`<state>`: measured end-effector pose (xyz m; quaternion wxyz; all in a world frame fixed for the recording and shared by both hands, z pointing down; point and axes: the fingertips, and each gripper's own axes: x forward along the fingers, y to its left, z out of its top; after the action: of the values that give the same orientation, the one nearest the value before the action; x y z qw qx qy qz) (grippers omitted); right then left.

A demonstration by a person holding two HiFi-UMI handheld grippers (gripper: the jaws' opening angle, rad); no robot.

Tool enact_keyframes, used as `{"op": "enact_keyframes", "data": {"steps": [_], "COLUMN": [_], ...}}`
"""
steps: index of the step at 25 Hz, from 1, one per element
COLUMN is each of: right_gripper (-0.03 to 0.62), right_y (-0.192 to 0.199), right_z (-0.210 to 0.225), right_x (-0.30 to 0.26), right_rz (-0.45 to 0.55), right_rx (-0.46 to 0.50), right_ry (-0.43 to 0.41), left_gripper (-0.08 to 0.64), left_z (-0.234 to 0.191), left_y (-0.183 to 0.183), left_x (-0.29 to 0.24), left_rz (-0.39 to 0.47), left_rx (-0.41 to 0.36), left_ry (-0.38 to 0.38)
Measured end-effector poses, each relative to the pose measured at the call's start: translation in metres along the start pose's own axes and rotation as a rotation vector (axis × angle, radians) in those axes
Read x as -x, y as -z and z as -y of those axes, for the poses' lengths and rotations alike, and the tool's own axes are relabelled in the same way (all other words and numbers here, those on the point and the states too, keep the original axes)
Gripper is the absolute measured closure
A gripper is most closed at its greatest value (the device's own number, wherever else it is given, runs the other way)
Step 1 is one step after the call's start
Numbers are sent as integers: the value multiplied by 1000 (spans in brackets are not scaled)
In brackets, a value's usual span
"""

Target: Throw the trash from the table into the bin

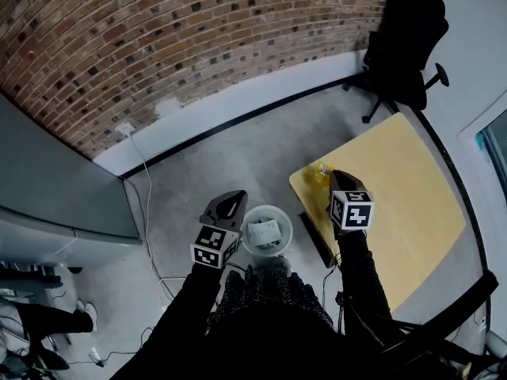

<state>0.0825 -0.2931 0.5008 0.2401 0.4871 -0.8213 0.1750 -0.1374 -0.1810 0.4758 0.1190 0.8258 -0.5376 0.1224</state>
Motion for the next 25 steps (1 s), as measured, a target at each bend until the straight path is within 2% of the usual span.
{"op": "enact_keyframes", "data": {"steps": [14, 25], "right_gripper": [572, 572], "right_y": [-27, -19], "right_z": [-114, -176], "right_x": [-7, -17], "right_rz": [63, 52], "right_rx": [54, 79], "right_ry": [-143, -221], "left_gripper": [561, 561], "left_z": [-29, -51], "left_y": [0, 24], "left_x": [43, 70], "left_rz": [39, 24], "left_rx": [26, 71], "left_ry": [-62, -104]}}
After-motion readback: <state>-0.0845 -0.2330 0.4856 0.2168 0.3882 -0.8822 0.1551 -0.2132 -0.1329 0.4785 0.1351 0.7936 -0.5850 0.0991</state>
